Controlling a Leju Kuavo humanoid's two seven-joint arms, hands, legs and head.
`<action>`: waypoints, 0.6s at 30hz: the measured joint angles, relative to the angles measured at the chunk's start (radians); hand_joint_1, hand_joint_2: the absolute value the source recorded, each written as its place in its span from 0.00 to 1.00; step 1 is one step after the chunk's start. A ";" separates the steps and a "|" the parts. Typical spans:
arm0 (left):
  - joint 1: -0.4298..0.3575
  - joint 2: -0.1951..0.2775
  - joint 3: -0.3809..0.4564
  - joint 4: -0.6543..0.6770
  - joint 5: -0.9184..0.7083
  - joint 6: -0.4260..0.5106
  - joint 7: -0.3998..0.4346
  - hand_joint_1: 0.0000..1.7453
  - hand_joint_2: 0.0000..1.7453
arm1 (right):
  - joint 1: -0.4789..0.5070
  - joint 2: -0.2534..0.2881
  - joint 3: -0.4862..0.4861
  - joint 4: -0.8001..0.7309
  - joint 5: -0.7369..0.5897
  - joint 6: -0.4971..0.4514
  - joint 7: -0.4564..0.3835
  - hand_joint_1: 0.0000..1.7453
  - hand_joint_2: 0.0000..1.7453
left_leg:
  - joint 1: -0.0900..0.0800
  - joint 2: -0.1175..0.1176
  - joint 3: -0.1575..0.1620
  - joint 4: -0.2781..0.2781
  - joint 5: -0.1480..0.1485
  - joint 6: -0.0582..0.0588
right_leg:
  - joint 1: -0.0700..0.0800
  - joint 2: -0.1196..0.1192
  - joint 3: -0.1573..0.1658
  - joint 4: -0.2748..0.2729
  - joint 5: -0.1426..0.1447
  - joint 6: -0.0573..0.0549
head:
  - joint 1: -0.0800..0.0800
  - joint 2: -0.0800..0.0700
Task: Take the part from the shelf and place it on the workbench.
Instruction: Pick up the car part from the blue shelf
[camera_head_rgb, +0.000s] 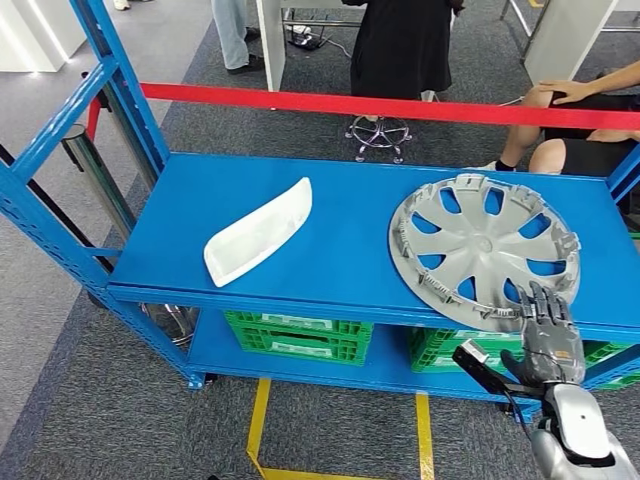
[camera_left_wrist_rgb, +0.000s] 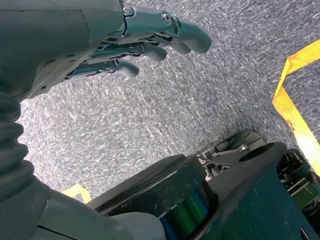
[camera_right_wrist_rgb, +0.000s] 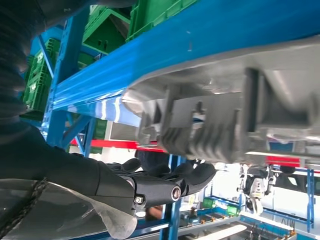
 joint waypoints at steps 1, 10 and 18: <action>0.000 0.000 -0.001 0.000 0.000 0.000 0.000 0.00 1.00 | -0.008 0.001 0.004 0.008 -0.002 0.001 -0.001 0.00 1.00 | 0.000 0.000 0.000 0.000 0.000 0.000 | 0.000 0.000 0.000 0.000 0.000 0.000 | 0.000 0.000; -0.001 0.001 -0.010 0.000 -0.001 -0.001 0.000 0.00 1.00 | -0.077 0.011 0.033 0.092 -0.026 0.007 -0.015 0.00 1.00 | 0.000 0.000 0.000 0.000 0.000 0.000 | 0.000 0.000 0.000 0.000 0.000 0.000 | 0.000 0.000; -0.002 0.001 -0.010 0.000 0.000 -0.002 0.001 0.00 1.00 | -0.117 0.018 0.052 0.141 -0.054 0.008 -0.023 1.00 1.00 | 0.000 0.000 0.000 0.000 0.000 0.000 | 0.000 0.000 0.000 0.000 0.000 0.000 | 0.000 0.000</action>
